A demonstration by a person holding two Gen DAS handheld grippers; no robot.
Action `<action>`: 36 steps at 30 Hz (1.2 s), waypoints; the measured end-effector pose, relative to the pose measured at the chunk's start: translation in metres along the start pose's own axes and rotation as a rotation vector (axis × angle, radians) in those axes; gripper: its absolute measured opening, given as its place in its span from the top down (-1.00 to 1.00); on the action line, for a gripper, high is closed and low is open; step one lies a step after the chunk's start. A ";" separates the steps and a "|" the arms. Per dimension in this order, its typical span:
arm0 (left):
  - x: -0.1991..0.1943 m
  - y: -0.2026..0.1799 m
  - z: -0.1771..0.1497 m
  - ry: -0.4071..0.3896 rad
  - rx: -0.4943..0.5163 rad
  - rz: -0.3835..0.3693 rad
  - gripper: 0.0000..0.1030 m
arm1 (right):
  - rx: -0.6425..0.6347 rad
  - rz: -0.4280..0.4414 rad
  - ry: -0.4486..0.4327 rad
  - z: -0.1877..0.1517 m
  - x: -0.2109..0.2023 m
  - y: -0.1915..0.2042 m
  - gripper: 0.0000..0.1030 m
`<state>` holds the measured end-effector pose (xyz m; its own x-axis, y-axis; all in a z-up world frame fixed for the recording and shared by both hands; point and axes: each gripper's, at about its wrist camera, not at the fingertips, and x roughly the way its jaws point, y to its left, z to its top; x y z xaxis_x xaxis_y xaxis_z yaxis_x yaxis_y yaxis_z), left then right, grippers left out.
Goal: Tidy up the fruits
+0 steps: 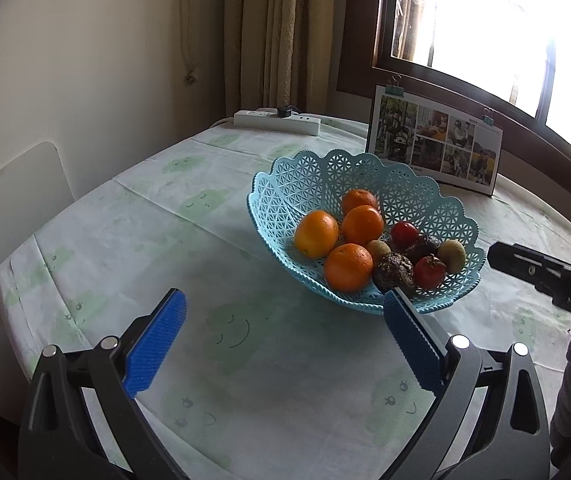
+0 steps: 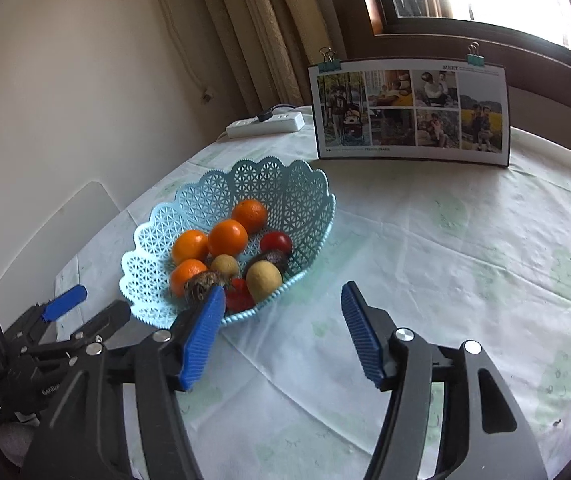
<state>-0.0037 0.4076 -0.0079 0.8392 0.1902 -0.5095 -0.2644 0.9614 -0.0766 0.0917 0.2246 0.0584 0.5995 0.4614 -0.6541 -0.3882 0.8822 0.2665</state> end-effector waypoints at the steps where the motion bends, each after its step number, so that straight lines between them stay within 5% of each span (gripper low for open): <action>1: -0.001 -0.001 0.000 0.000 0.004 0.002 -0.94 | -0.005 -0.003 0.005 -0.002 -0.001 0.000 -0.23; 11: -0.009 -0.020 0.000 -0.016 0.059 0.050 -0.94 | -0.053 0.004 0.003 -0.015 -0.008 0.004 -0.60; 26: -0.017 -0.028 0.003 -0.035 0.082 0.080 -0.94 | -0.084 -0.004 -0.008 -0.016 -0.013 0.009 -0.67; 36: -0.017 -0.027 0.002 -0.034 0.083 0.085 -0.94 | -0.171 -0.098 -0.040 -0.018 -0.013 0.024 -0.90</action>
<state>-0.0101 0.3785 0.0044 0.8316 0.2770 -0.4814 -0.2960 0.9544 0.0379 0.0619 0.2379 0.0603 0.6664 0.3806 -0.6411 -0.4380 0.8957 0.0765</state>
